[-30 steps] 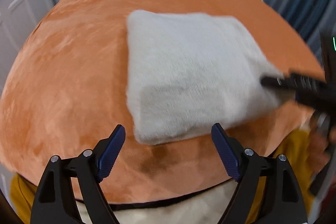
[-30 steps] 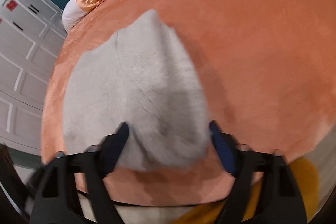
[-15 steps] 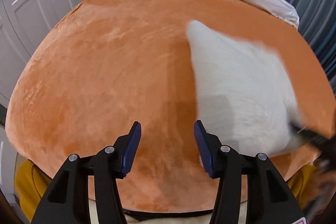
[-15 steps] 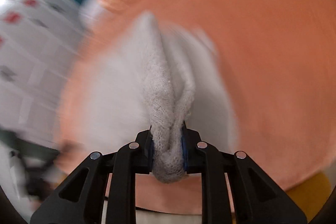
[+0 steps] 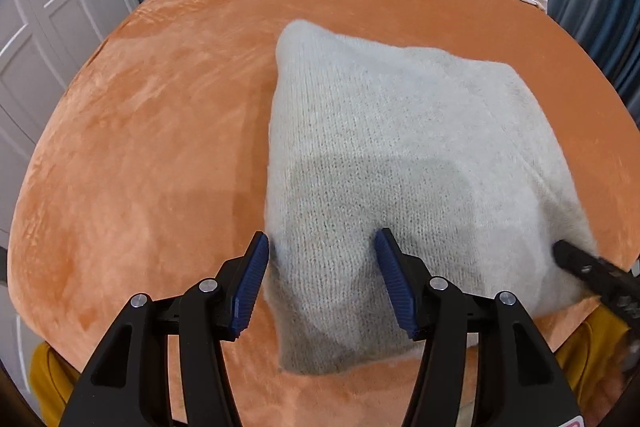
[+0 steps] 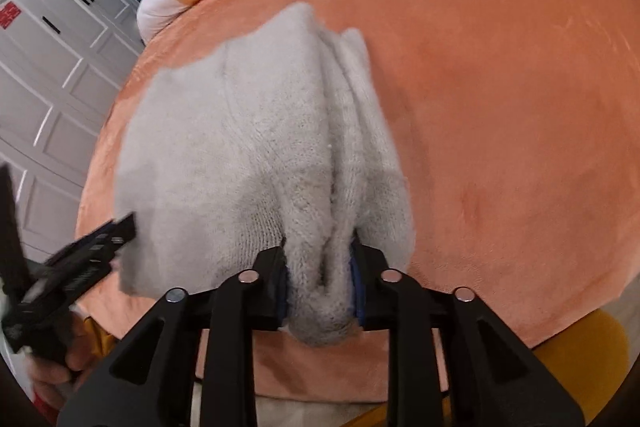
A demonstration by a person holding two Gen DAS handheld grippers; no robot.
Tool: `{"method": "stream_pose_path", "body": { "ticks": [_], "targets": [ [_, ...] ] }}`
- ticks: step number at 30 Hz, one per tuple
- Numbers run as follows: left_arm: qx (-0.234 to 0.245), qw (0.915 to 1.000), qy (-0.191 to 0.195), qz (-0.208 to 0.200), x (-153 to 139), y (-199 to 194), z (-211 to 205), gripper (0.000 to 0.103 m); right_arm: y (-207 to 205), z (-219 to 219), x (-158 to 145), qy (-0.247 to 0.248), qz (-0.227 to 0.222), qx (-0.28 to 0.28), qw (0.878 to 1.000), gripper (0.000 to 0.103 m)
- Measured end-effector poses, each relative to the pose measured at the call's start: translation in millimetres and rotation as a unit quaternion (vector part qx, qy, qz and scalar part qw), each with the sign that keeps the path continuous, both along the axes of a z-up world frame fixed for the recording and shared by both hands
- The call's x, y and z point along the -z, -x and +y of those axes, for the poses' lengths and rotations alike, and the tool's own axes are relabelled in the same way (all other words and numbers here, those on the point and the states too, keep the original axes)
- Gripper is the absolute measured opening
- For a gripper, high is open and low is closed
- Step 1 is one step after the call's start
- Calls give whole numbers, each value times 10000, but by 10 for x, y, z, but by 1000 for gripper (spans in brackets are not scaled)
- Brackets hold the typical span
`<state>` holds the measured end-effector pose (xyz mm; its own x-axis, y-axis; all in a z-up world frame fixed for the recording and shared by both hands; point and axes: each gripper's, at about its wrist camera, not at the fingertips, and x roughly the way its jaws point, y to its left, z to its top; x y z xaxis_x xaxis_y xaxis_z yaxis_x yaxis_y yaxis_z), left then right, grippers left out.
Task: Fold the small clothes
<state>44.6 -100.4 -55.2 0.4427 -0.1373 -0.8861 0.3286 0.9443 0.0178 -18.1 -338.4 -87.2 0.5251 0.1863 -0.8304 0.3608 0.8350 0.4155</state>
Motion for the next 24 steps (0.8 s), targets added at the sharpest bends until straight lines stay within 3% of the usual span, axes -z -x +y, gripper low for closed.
{"method": "stream_pose_path", "body": {
  "ticks": [3,4,5,9,14,18,24],
  "targets": [
    [-71,10000,54,27,-76,-13,27,63,21,-73,-209,106,-139,92,9998,51],
    [-116,9998,126,23,-114,-40,73,67,9,-92,-245,125,-194,98,9997,66],
    [-165,9995,286,29,-165,-55,124,74,-27,-129,-264,159,-227,114,9996,74],
    [-330,9951,907,207,-246,-207,312,85,-179,-189,-112,82,3,18,10000,77],
    [-386,9928,1024,486,-145,-367,344,86,-377,-186,160,-387,312,-53,9987,77],
    [-389,9889,1158,852,69,-469,310,86,-440,-133,213,-465,285,-118,9984,79],
    [-437,9843,1395,989,228,-529,207,93,-546,-93,307,-631,278,-73,9976,79]
  ]
}}
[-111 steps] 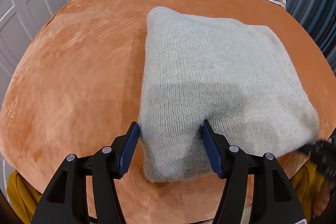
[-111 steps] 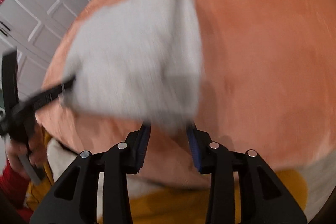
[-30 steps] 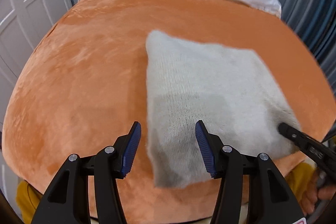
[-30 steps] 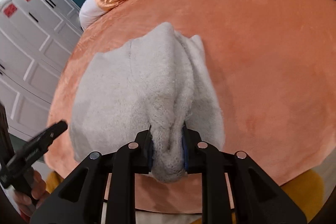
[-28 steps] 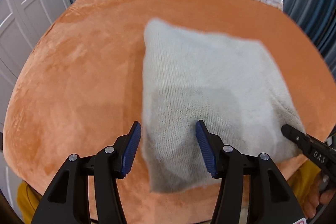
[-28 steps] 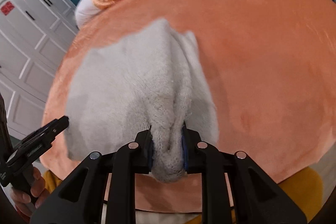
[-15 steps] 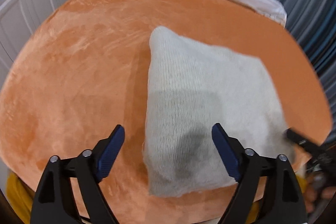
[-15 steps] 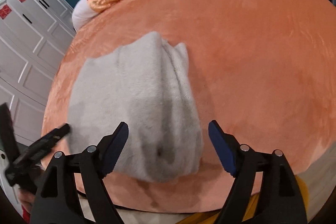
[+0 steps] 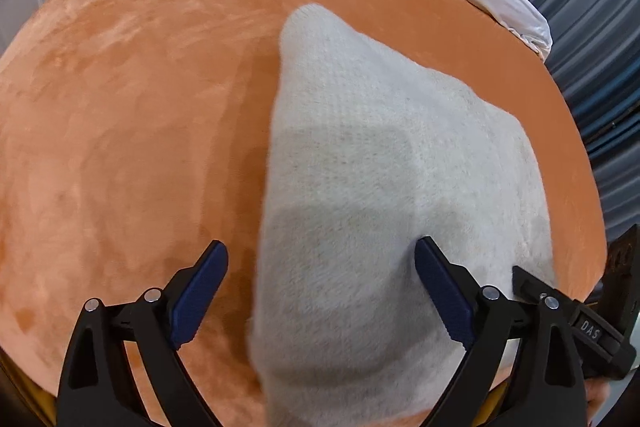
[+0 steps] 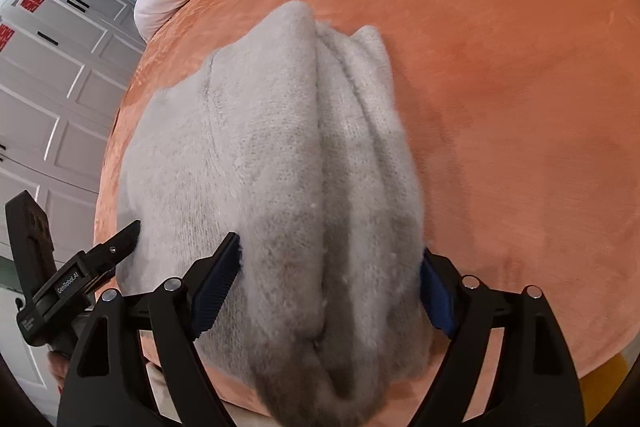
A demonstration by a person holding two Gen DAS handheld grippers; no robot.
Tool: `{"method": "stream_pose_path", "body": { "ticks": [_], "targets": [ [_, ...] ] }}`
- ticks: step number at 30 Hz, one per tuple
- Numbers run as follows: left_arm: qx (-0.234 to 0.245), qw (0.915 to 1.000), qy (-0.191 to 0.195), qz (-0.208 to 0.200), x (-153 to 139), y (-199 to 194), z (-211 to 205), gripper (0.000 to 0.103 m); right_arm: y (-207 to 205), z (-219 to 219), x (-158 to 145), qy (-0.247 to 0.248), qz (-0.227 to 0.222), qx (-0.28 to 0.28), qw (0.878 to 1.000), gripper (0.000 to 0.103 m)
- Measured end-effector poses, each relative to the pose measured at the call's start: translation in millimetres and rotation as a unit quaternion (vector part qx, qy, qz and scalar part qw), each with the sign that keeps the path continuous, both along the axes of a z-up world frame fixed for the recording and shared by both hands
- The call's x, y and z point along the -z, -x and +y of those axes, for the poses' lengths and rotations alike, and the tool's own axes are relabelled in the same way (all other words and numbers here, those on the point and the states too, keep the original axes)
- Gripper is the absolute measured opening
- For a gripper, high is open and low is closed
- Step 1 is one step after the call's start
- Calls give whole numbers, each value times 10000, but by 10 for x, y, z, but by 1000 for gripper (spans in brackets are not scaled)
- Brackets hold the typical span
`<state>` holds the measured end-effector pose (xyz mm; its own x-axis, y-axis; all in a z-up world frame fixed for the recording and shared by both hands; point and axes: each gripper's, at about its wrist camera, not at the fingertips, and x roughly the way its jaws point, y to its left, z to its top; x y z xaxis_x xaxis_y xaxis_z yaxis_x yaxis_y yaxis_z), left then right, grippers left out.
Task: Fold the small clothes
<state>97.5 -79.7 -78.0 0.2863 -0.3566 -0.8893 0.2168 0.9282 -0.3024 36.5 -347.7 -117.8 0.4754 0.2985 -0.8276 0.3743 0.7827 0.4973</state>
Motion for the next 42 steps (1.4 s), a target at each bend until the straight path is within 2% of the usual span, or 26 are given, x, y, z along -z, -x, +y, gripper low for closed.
{"method": "stream_pose_path", "body": {
  "ticks": [6,7,9,10,11,14,17,21,23,25,28,29,30,33,34,35,36,37,38,40,42],
  "targets": [
    [-23,9974,542,466,194,-134,-43,95,-74,14,59,-106,-5,59,9999,78],
    [-14,9968,603,529,211,-157,-32,95,-86,17,55,-113,-15,52,9999,72],
    [98,9961,716,504,162,-159,-37,77,-78,16,-5,-81,-100,19,9999,55],
    [188,9966,696,404,89,-132,-52,68,-71,19,-49,-49,-163,5,9999,40],
    [254,9971,651,302,26,-113,-64,59,-55,31,-131,7,-248,11,9997,35],
    [380,9965,736,123,-180,-50,-56,44,19,86,-438,145,-643,-9,9978,30],
    [485,9946,909,-90,-435,25,-17,41,123,197,-860,385,-1066,-119,9935,30],
    [697,9881,1247,-575,-1000,168,56,41,347,282,-1468,669,-1666,-146,9837,29],
    [831,9820,1420,-931,-1338,270,125,41,515,301,-1805,828,-2098,-111,9742,29],
    [957,9729,1566,-1409,-1753,372,120,41,665,345,-2113,969,-2543,-75,9622,29],
    [1118,9518,1832,-2191,-2388,588,212,41,896,437,-2624,1207,-3286,-9,9367,29],
    [1148,9461,1891,-2365,-2529,629,207,41,994,474,-2844,1282,-3608,20,9238,30],
    [1187,9365,1996,-2628,-2740,709,267,41,1051,493,-2967,1328,-3783,29,9161,30],
    [1282,9076,2251,-3303,-3276,897,431,41,1250,645,-3460,1543,-4504,3,8794,30],
    [1297,8972,2320,-3527,-3431,955,488,41,1289,697,-3574,1590,-4672,-16,8698,30],
    [1299,8865,2387,-3744,-3567,1013,557,41,1350,762,-3733,1651,-4913,-64,8552,30],
    [1301,8718,2436,-4046,-3735,1091,654,41,1397,824,-3875,1703,-5117,-117,8420,30],
    [1296,8639,2449,-4205,-3817,1124,700,41,1418,877,-3971,1731,-5243,-156,8336,30],
    [1266,8519,2474,-4439,-3938,1171,796,42,1427,936,-4086,1758,-5412,-222,8220,30],
    [1212,8409,2504,-4642,-4049,1176,942,42,1394,1015,-4215,1778,-5598,-310,8087,31],
    [1111,8373,2465,-4752,-4093,1087,1067,43,1254,1109,-4268,1782,-5651,-399,8046,31]
  ]
}}
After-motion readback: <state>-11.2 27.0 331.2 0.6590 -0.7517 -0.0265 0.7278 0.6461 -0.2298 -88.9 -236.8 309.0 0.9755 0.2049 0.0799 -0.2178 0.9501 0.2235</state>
